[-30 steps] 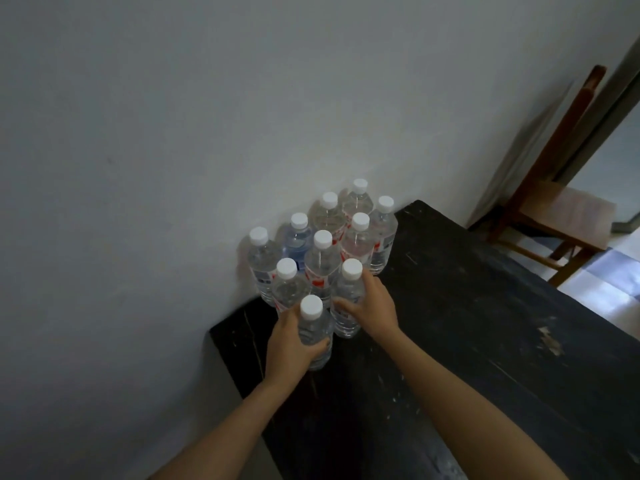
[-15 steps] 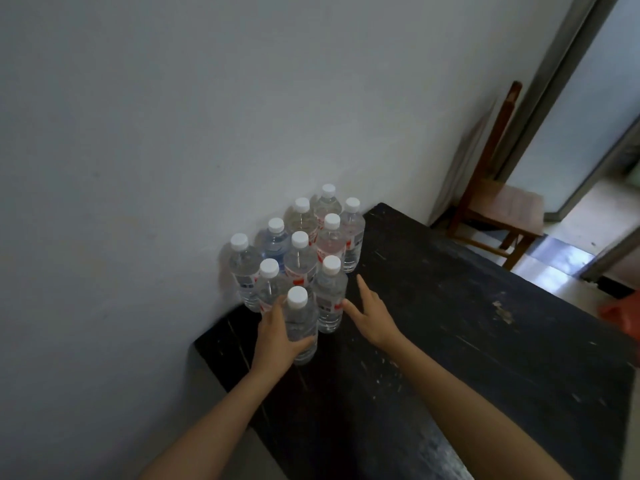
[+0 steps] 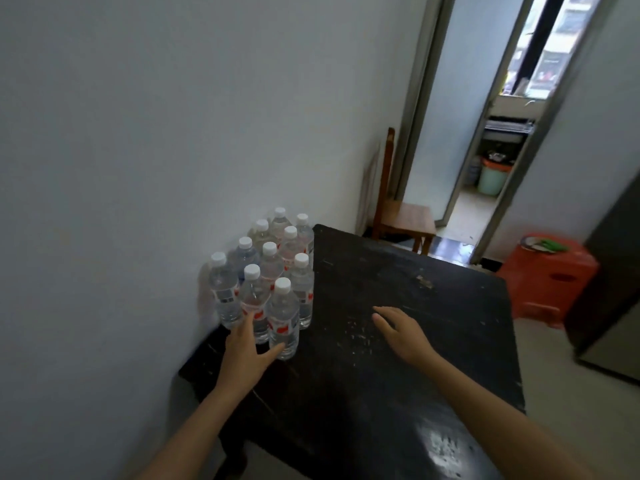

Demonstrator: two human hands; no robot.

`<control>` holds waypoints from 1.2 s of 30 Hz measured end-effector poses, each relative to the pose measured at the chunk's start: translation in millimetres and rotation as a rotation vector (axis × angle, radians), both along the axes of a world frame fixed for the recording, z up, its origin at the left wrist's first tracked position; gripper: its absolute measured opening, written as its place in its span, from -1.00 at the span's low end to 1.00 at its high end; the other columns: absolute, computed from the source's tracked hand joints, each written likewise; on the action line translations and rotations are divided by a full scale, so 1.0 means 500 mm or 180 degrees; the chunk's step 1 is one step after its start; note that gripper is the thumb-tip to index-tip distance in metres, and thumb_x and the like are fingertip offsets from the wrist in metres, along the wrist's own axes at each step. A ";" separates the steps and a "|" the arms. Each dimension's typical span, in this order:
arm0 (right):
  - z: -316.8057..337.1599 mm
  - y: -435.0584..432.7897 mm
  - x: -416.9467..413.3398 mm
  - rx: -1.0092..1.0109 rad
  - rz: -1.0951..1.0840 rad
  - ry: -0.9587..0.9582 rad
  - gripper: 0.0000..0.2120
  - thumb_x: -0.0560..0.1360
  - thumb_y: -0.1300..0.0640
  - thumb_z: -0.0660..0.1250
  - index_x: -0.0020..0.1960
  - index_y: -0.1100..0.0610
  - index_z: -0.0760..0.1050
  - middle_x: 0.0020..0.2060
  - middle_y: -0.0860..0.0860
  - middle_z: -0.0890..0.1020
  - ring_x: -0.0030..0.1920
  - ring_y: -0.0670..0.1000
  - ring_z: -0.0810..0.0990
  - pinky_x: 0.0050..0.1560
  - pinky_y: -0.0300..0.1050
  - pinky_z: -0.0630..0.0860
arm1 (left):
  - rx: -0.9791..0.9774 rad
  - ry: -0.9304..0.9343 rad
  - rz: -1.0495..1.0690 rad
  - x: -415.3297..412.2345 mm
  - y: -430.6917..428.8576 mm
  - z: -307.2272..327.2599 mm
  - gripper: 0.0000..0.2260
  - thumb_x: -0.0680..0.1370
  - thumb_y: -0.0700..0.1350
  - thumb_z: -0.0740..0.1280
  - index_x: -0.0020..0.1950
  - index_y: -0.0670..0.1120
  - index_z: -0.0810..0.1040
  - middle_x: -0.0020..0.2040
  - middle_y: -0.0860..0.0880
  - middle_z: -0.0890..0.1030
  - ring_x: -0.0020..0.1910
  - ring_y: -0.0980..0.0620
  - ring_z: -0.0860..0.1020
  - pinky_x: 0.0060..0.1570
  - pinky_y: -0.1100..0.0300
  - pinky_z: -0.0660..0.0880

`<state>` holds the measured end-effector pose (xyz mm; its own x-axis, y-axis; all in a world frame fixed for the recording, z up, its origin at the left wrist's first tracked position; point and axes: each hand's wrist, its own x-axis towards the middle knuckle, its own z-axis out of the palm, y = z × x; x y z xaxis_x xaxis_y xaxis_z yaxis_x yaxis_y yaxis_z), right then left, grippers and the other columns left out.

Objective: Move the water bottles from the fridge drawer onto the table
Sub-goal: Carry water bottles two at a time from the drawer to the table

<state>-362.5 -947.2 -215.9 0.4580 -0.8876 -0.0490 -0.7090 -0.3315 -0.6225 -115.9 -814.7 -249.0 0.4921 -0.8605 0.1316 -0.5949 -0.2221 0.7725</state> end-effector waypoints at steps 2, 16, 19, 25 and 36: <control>0.012 0.055 -0.038 -0.0234 -0.0189 -0.0089 -0.66 0.58 0.06 0.15 0.29 0.16 0.44 0.27 0.07 0.49 0.29 0.01 0.41 0.26 -0.19 0.28 | 0.0089 -0.0127 -0.0179 -0.007 0.022 0.008 -0.23 0.36 0.04 0.47 0.46 0.01 0.15 0.44 -0.07 0.26 0.41 -0.08 0.24 0.36 -0.02 0.28; 0.082 0.491 -0.412 -0.0509 -0.1625 0.0584 -0.66 0.57 0.02 0.18 0.30 0.08 0.44 0.37 0.08 0.37 0.38 0.04 0.29 0.32 -0.17 0.20 | -0.0106 -0.0313 -0.1437 -0.320 0.128 0.124 -0.36 0.49 0.03 0.34 0.47 -0.09 0.14 0.44 -0.16 0.24 0.43 -0.14 0.16 0.36 -0.01 0.20; 0.090 0.581 -0.507 -0.0495 -0.2000 0.0656 -0.64 0.57 -0.01 0.17 0.32 0.06 0.42 0.38 0.07 0.35 0.39 0.03 0.27 0.34 -0.13 0.20 | -0.0174 -0.0323 -0.1859 -0.421 0.156 0.147 -0.37 0.49 0.01 0.33 0.47 -0.09 0.14 0.44 -0.16 0.24 0.42 -0.14 0.16 0.35 -0.03 0.22; 0.105 0.749 -0.699 -0.0547 -0.2630 0.0647 -0.63 0.57 -0.03 0.15 0.33 0.07 0.41 0.38 0.06 0.36 0.38 0.02 0.28 0.32 -0.14 0.21 | -0.0389 -0.0558 -0.2475 -0.603 0.216 0.178 -0.40 0.48 -0.04 0.36 0.44 -0.14 0.21 0.39 -0.16 0.32 0.39 -0.15 0.22 0.33 -0.01 0.24; 0.112 1.104 -1.060 -0.0433 -0.3298 0.1036 -0.54 0.53 -0.08 0.22 0.38 0.04 0.33 0.41 0.07 0.30 0.41 0.03 0.24 0.37 -0.07 0.22 | -0.0566 -0.0672 -0.3430 -1.068 0.429 0.167 -0.45 0.47 -0.10 0.38 0.39 -0.23 0.28 0.30 -0.26 0.41 0.28 -0.23 0.34 0.28 -0.02 0.27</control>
<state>-892.7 -395.4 -159.7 -0.5312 -0.8419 0.0952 -0.8074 0.4689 -0.3580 -650.0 -600.3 -165.4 -0.5484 -0.7849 0.2885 -0.5331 0.5940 0.6025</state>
